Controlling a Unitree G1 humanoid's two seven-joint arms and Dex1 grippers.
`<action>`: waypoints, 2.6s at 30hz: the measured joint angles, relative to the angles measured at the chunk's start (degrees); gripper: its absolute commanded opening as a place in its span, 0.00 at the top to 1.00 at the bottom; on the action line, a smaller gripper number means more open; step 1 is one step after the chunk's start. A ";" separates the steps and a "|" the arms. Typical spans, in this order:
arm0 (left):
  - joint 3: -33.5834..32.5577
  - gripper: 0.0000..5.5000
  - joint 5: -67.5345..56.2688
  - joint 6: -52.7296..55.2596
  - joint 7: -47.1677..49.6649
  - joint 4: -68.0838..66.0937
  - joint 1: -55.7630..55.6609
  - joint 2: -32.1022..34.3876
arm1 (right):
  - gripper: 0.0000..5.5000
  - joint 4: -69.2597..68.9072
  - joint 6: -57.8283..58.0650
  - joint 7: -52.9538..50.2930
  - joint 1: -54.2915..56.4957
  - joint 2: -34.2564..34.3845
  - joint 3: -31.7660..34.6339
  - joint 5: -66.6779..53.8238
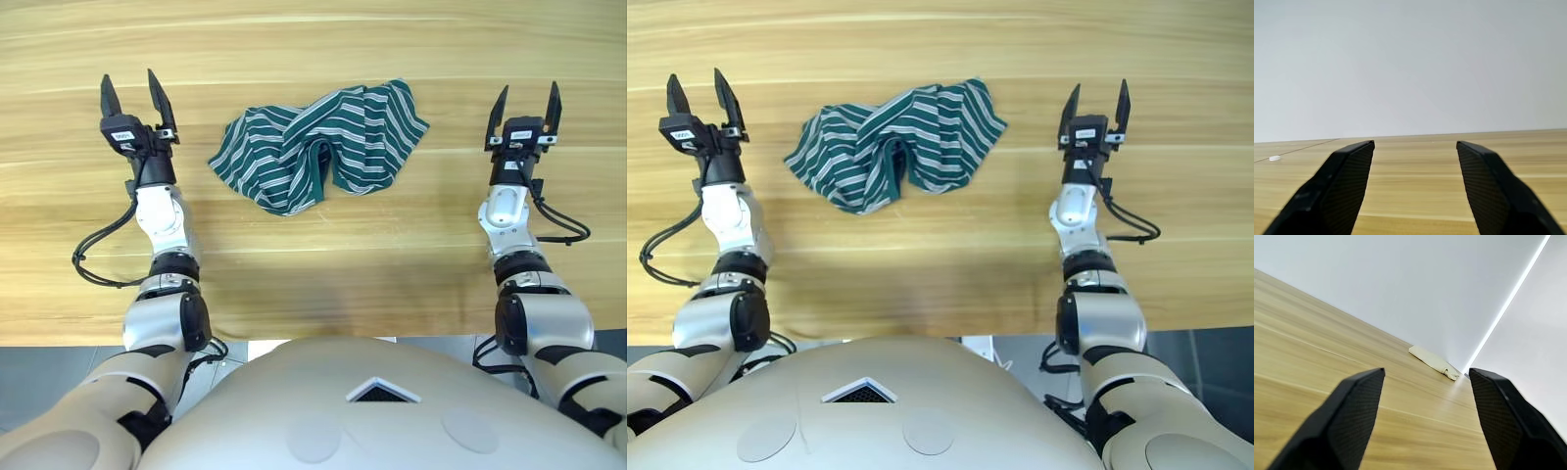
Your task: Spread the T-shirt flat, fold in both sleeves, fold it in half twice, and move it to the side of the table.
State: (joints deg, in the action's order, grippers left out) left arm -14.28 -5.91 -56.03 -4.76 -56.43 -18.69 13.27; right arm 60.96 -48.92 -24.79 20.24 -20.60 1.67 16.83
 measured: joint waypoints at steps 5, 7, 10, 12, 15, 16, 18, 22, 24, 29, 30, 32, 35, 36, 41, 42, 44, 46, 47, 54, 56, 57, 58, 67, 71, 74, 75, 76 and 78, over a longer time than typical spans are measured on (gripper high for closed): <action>0.22 0.43 -0.69 0.27 -1.91 -1.19 -0.85 -0.53 | 0.42 0.86 0.01 0.33 0.11 0.06 -0.19 0.11; 0.24 0.43 -1.35 0.87 -3.45 -1.15 -1.46 -0.99 | 0.42 0.93 0.03 -0.24 0.11 -0.03 -0.69 0.91; 0.47 0.43 -2.22 1.55 -5.25 -1.00 -1.30 -1.69 | 0.42 0.93 0.22 -0.52 0.10 -0.18 -1.42 2.15; 0.87 0.43 -2.15 1.61 -5.78 -0.73 -1.08 -1.69 | 0.42 0.92 0.26 -0.59 0.10 -0.22 -1.78 2.36; 1.46 0.43 -2.14 2.35 -6.07 0.24 -0.28 -1.75 | 0.42 0.66 0.24 -0.62 0.05 -0.25 -2.12 2.41; 1.51 0.43 -2.16 2.57 -6.27 0.70 0.17 -1.81 | 0.42 0.48 0.11 -0.62 -0.01 -0.25 -2.13 2.40; 1.63 0.43 -2.24 2.75 -7.10 1.34 0.86 -1.93 | 0.42 -0.07 -0.14 -0.42 -0.17 -0.25 -2.19 2.37; 2.41 0.43 -2.32 3.92 -8.38 3.59 1.61 -2.50 | 0.42 -1.04 -0.74 1.16 -1.43 -0.19 -2.16 1.85; 2.94 0.43 -0.35 3.78 -7.61 4.41 2.67 -2.46 | 0.42 -2.24 -1.79 0.78 -1.85 -0.22 -2.16 2.16; 2.37 0.43 6.86 2.31 2.69 4.38 3.05 -0.73 | 0.42 -2.25 -1.12 0.51 -1.85 -0.27 -2.36 2.43; 2.11 0.43 7.86 2.31 4.56 4.33 3.04 -0.19 | 0.42 -2.25 -1.02 0.52 -1.85 -0.29 -2.45 2.54; 1.96 0.42 8.85 2.47 6.72 3.87 3.03 0.36 | 0.42 -2.24 -0.53 0.50 -1.85 -0.37 -2.86 3.21; 2.27 0.36 8.69 2.65 6.50 3.56 3.03 0.30 | 0.43 -2.24 -0.16 0.39 -1.85 -0.50 -3.18 3.42; 2.40 0.36 8.57 2.65 6.56 3.55 3.03 0.30 | 0.43 -2.24 -0.16 0.32 -1.85 -0.50 -3.21 3.44; 2.50 0.36 8.30 2.58 6.95 3.35 3.02 0.27 | 0.43 -2.29 -0.18 0.01 -2.10 -0.51 -3.30 3.64; 2.50 0.36 8.31 2.53 7.06 3.35 3.02 0.27 | 0.43 -2.31 -0.18 0.01 -2.11 -0.51 -3.31 3.69; 2.50 0.36 8.29 2.45 7.07 3.35 3.01 0.28 | 0.43 -2.49 -0.09 -0.24 -2.16 -0.56 -3.45 4.32; 2.93 0.36 7.93 2.32 5.53 5.36 3.53 0.55 | 0.43 -4.17 0.31 -1.25 -2.91 -0.98 -4.43 6.20; 4.30 0.36 7.19 2.18 2.69 9.07 4.86 1.50 | 0.43 -6.35 0.55 -1.32 -3.90 -1.42 -4.85 7.36; 13.86 0.36 10.89 8.48 -18.49 47.31 27.69 16.89 | 0.43 -30.72 2.98 12.11 -15.83 -12.45 -7.79 12.11; 14.60 0.36 15.63 14.05 -24.91 59.35 34.59 22.88 | 0.43 -39.81 5.13 20.97 -20.66 -17.44 -9.14 12.50; 16.06 0.36 18.74 17.16 -28.64 65.54 37.12 25.95 | 0.43 -44.09 6.52 25.89 -22.82 -20.11 -10.05 12.88; 17.62 0.36 20.92 19.22 -31.10 69.26 38.33 27.45 | 0.43 -46.34 7.63 29.05 -24.13 -21.80 -10.78 13.64; 24.14 0.36 37.72 25.08 -30.86 65.03 29.69 28.53 | 0.43 -48.17 11.79 32.29 -23.84 -20.48 -12.64 15.90; 25.70 0.36 44.33 26.47 -27.00 62.39 24.73 27.66 | 0.43 -46.55 11.87 32.15 -23.30 -20.31 -13.57 17.53; 27.50 0.36 45.72 26.68 -25.43 61.37 23.63 27.08 | 0.43 -46.01 11.89 32.14 -23.23 -20.32 -13.69 18.21; 27.75 0.36 46.30 27.03 -24.77 61.03 23.21 27.02 | 0.43 -46.00 11.89 32.13 -23.23 -20.32 -13.70 18.26; 27.97 0.36 46.82 27.44 -24.10 60.63 22.82 27.00 | 0.43 -46.00 11.89 32.13 -23.23 -20.32 -13.72 18.30; 28.64 0.40 47.27 27.64 -23.01 59.78 22.12 27.00 | 0.43 -46.01 11.89 32.12 -23.23 -20.31 -13.76 18.34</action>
State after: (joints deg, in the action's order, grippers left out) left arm 14.37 41.37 -28.39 -27.77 3.35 3.43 40.27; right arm 14.95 -37.03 7.33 -2.98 -40.92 -12.09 35.17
